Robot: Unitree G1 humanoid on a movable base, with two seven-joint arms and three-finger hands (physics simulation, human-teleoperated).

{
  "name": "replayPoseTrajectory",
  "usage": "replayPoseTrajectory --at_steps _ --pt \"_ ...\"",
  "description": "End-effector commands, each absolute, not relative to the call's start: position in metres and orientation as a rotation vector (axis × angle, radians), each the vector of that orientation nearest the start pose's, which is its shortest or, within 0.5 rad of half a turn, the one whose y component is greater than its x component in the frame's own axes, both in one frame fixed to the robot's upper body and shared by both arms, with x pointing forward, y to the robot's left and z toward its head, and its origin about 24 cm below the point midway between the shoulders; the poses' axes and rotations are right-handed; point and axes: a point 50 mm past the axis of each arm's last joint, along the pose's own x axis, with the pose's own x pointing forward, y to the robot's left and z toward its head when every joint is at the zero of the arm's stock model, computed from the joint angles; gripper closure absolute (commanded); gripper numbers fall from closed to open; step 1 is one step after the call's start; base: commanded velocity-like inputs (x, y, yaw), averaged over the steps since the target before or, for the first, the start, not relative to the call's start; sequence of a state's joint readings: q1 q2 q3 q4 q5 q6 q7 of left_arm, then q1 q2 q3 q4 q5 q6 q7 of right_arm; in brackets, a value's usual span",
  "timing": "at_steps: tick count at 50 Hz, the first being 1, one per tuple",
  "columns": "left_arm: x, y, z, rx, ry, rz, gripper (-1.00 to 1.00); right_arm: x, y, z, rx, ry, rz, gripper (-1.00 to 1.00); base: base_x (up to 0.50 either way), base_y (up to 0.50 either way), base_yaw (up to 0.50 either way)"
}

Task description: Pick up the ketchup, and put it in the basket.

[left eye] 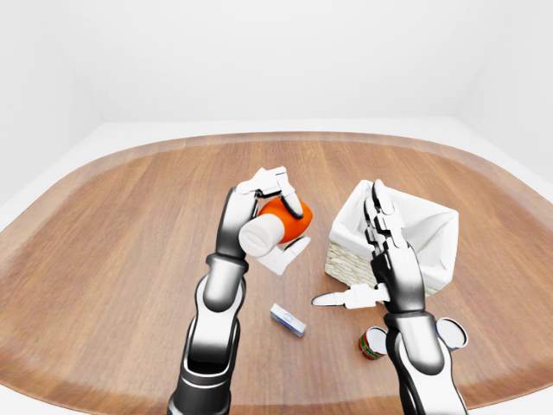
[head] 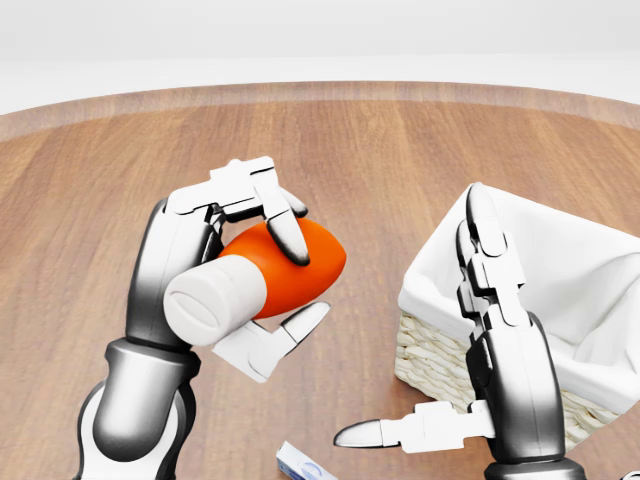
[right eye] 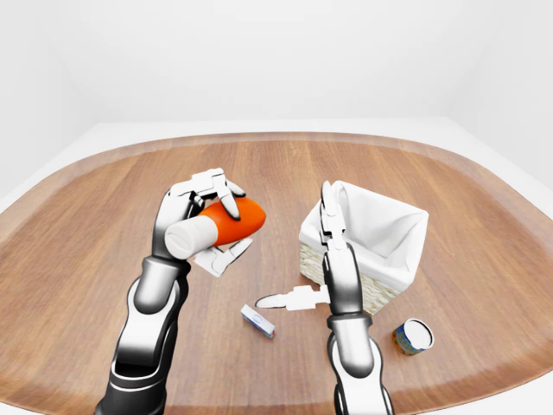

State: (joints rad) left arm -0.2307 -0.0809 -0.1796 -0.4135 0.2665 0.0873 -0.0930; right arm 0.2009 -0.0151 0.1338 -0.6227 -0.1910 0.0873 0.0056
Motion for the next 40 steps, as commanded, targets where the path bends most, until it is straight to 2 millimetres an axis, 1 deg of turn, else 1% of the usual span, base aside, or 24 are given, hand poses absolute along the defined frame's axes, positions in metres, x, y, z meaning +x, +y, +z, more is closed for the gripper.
replayPoseTrajectory --at_steps 1,2,7,18,23,26,28,31,34,40 --pt "0.262 0.069 0.17 0.129 -0.497 -0.233 0.99 0.201 -0.133 0.132 -0.167 -0.343 0.036 -1.0 0.0 0.0 0.0" --pt "0.265 0.066 0.164 0.121 -0.468 -0.233 0.99 0.201 -0.133 0.131 -0.168 -0.341 0.036 -1.0 0.0 0.0 0.0" --pt "0.268 0.06 0.155 0.116 -0.427 -0.239 0.99 0.2 -0.132 0.132 -0.167 -0.344 0.038 -1.0 0.0 0.0 0.0" --pt "0.272 0.051 0.146 0.111 -0.38 -0.245 0.99 0.199 -0.132 0.134 -0.165 -0.353 0.041 -1.0 0.0 0.0 0.0" --pt "0.276 0.042 0.137 0.106 -0.337 -0.256 0.99 0.199 -0.131 0.134 -0.163 -0.353 0.044 -1.0 0.0 0.0 0.0" --pt "0.275 0.04 0.137 0.103 -0.336 -0.26 0.99 0.199 -0.131 0.133 -0.163 -0.35 0.044 -1.0 0.0 0.0 0.0" --pt "0.274 0.034 0.132 0.1 -0.314 -0.273 0.99 0.2 -0.131 0.133 -0.163 -0.348 0.044 -1.0 0.0 0.0 0.0" --pt "0.274 0.034 0.132 0.1 -0.314 -0.273 0.99 0.2 -0.131 0.133 -0.163 -0.348 0.044 -1.0 0.0 0.0 0.0" --pt "0.272 0.027 0.13 0.088 -0.304 -0.288 0.99 0.2 -0.131 0.133 -0.163 -0.347 0.044 -1.0 0.0 0.0 0.0" --pt "0.26 0.015 0.144 0.061 -0.365 -0.321 0.99 0.2 -0.132 0.132 -0.163 -0.343 0.043 -1.0 0.0 0.0 0.0"
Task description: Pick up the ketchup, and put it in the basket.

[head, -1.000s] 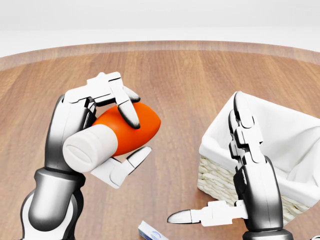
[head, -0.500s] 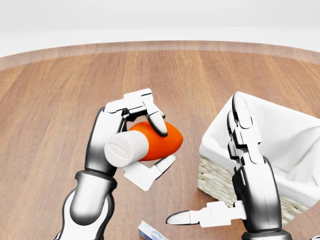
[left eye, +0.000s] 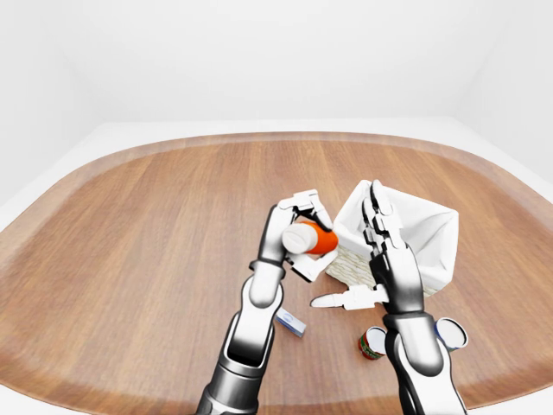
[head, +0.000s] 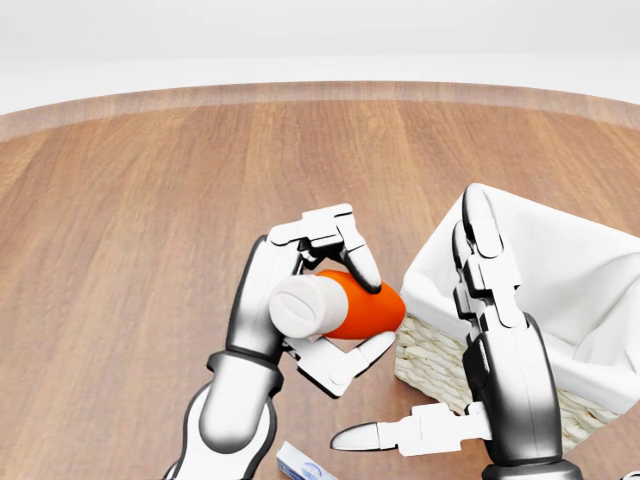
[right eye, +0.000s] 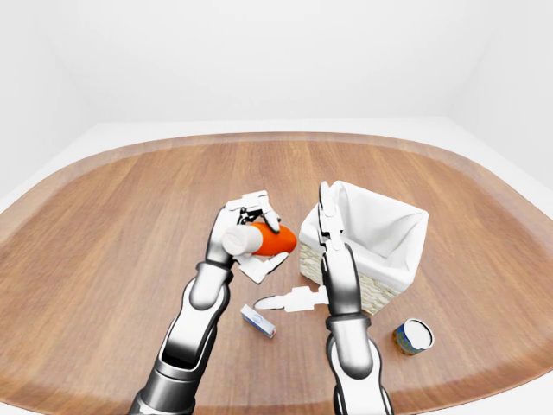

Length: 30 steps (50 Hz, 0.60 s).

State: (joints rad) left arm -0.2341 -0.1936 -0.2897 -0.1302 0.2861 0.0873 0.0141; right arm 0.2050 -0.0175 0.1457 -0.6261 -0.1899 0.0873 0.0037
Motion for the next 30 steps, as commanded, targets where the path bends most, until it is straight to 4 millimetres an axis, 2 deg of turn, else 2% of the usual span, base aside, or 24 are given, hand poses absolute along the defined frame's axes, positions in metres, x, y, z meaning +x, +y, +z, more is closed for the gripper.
replayPoseTrajectory --at_steps 1,16,30 --pt "0.258 0.013 0.145 0.059 -0.372 -0.326 0.99 0.2 -0.132 0.132 -0.163 -0.346 0.042 -1.0 0.0 0.0 0.0" --pt "0.248 -0.005 0.146 0.04 -0.373 -0.379 0.98 0.2 -0.134 0.133 -0.163 -0.349 0.038 -1.0 0.0 0.0 0.0" --pt "0.244 -0.014 0.142 0.038 -0.355 -0.407 0.98 0.2 -0.133 0.132 -0.164 -0.343 0.039 -1.0 0.0 0.0 0.0"
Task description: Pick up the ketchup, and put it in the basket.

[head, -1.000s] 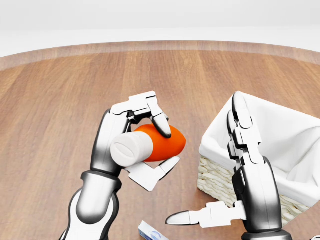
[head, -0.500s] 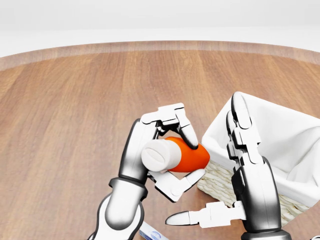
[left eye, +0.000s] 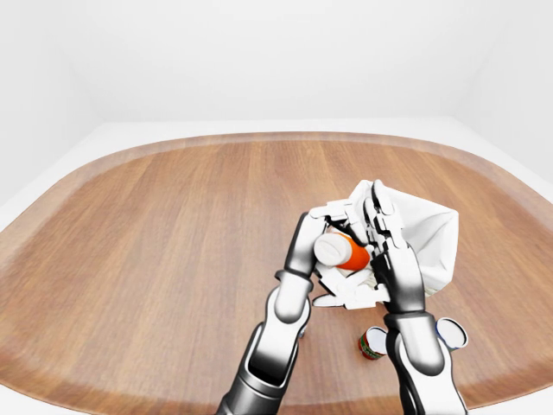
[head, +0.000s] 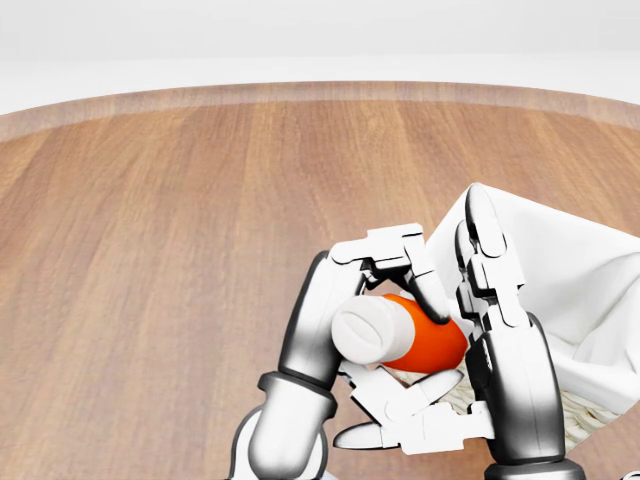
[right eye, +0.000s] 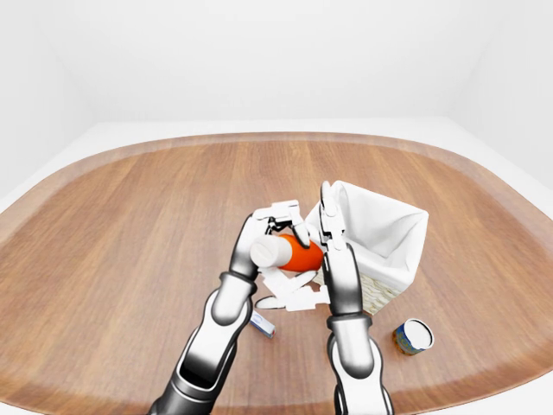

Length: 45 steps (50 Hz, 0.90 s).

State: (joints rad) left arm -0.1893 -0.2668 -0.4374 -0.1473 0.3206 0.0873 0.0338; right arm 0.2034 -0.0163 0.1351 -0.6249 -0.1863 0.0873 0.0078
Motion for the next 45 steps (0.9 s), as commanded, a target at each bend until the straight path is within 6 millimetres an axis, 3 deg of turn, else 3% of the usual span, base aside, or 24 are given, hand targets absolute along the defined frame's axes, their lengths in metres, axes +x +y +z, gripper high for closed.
replayPoseTrajectory --at_steps 1,20,21,22,28,30,31,32,45 --pt "0.244 -0.015 0.141 0.039 -0.354 -0.409 0.99 0.2 -0.133 0.132 -0.164 -0.342 0.039 -1.0 0.0 0.0 0.0" --pt "0.238 -0.02 0.141 0.037 -0.357 -0.429 0.98 0.199 -0.131 0.127 -0.164 -0.32 0.072 -1.0 0.0 0.0 0.0" --pt "0.237 -0.02 0.142 0.037 -0.359 -0.429 0.98 0.198 -0.13 0.127 -0.163 -0.317 0.079 -0.89 0.0 0.0 0.0" --pt "0.237 -0.02 0.142 0.036 -0.36 -0.429 0.98 0.199 -0.131 0.125 -0.162 -0.309 0.075 0.97 0.0 0.0 0.0" --pt "0.237 -0.021 0.142 0.036 -0.36 -0.431 0.97 0.198 -0.131 0.125 -0.157 -0.307 0.082 1.0 0.0 0.0 0.0" --pt "0.238 -0.02 0.141 0.035 -0.354 -0.429 -0.48 0.198 -0.131 0.124 -0.166 -0.306 0.076 1.0 0.0 0.0 0.0" --pt "0.238 -0.021 0.141 0.036 -0.356 -0.429 -0.89 0.199 -0.131 0.124 -0.168 -0.305 0.075 1.0 0.0 0.0 0.0" --pt "0.237 -0.02 0.142 0.036 -0.358 -0.426 -1.0 0.199 -0.131 0.124 -0.169 -0.307 0.073 1.0 0.0 0.0 0.0" --pt "0.233 -0.014 0.151 0.023 -0.403 -0.42 -1.0 0.198 -0.13 0.122 -0.18 -0.296 0.074 1.0 0.0 0.0 0.0"
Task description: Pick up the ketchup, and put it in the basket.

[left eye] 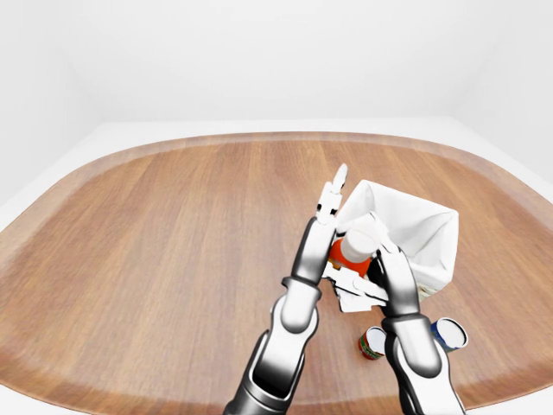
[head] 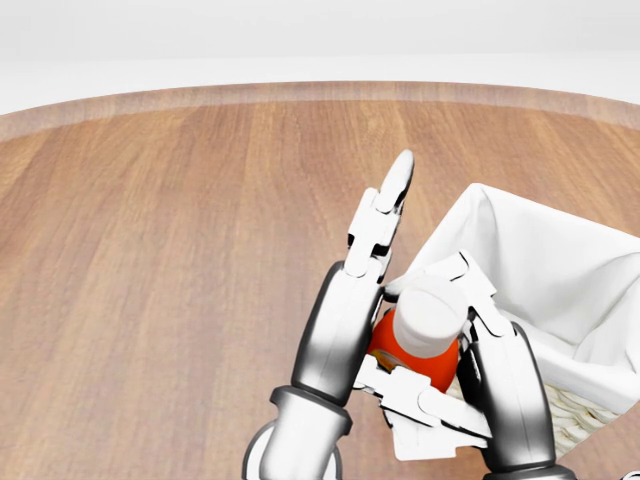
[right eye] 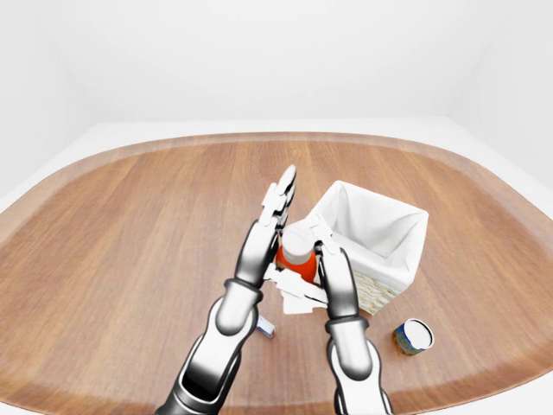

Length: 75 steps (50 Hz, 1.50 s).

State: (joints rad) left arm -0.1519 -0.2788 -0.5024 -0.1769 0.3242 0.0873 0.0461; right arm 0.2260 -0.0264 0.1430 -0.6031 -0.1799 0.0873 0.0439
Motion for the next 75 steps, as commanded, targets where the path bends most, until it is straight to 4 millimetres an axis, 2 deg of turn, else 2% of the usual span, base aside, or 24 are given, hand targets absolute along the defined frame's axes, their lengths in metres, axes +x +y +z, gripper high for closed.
replayPoseTrajectory --at_steps 1,15,23,26,35,40,49,54,57,75 --pt "0.233 -0.013 0.152 0.023 -0.409 -0.418 -1.0 0.199 -0.13 0.122 -0.179 -0.295 0.074 1.0 0.0 0.0 0.0" --pt "0.224 0.013 0.169 0.05 -0.513 -0.376 -1.0 0.198 -0.13 0.123 -0.181 -0.301 0.074 1.0 0.0 0.0 0.0" --pt "0.216 0.07 0.187 0.108 -0.617 -0.234 -1.0 0.196 -0.13 0.126 -0.183 -0.312 0.075 1.0 0.0 0.0 0.0" --pt "0.214 0.083 0.192 0.119 -0.645 -0.201 -1.0 0.195 -0.129 0.127 -0.183 -0.316 0.077 1.0 0.0 0.0 0.0" --pt "0.216 0.128 0.179 0.185 -0.57 -0.086 -1.0 0.194 -0.133 0.13 -0.189 -0.332 0.066 1.0 0.0 0.0 0.0" --pt "0.212 0.14 0.173 0.196 -0.534 -0.058 -1.0 0.193 -0.135 0.134 -0.193 -0.348 0.058 1.0 0.0 0.0 0.0" --pt "0.212 0.171 0.133 0.188 -0.333 0.025 -1.0 0.193 -0.135 0.134 -0.199 -0.344 0.057 1.0 0.0 0.0 0.0" --pt "0.214 0.178 0.119 0.192 -0.269 0.051 -1.0 0.193 -0.136 0.134 -0.201 -0.343 0.055 1.0 0.0 0.0 0.0" --pt "0.213 0.178 0.124 0.182 -0.289 0.055 -1.0 0.192 -0.136 0.134 -0.201 -0.347 0.053 1.0 0.0 0.0 0.0" --pt "0.213 0.178 0.121 0.188 -0.274 0.052 -1.0 0.192 -0.136 0.133 -0.202 -0.34 0.054 1.0 0.0 0.0 0.0"
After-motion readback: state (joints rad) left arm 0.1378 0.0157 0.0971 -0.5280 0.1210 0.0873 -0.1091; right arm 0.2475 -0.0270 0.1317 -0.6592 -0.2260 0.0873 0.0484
